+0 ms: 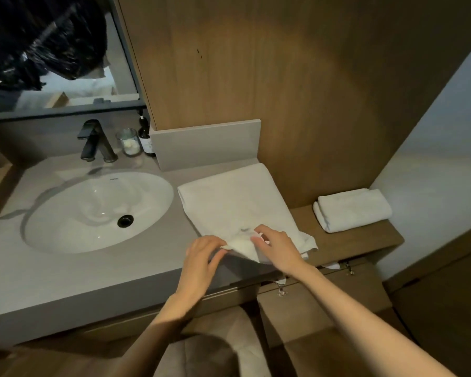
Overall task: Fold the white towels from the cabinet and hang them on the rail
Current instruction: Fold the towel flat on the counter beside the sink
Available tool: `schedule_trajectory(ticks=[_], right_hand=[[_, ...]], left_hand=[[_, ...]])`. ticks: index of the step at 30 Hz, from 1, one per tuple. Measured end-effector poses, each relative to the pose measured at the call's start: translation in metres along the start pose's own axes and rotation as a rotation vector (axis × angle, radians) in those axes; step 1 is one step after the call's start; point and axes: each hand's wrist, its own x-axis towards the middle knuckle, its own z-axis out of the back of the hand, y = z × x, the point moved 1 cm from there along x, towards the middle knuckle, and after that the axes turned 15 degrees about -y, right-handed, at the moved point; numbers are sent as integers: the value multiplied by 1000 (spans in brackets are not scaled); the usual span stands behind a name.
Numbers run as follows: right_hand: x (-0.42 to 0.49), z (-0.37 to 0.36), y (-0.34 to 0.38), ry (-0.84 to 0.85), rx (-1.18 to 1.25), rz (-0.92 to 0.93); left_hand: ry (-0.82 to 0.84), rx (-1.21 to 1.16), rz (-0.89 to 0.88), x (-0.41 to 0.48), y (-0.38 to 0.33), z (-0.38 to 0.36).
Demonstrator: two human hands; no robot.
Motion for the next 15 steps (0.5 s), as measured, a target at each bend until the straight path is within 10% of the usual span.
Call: schedule_trajectory(ticks=[15], right_hand=[[-13, 216, -11, -766, 160, 45]], left_hand=[[-125, -291, -257, 59, -212, -12]])
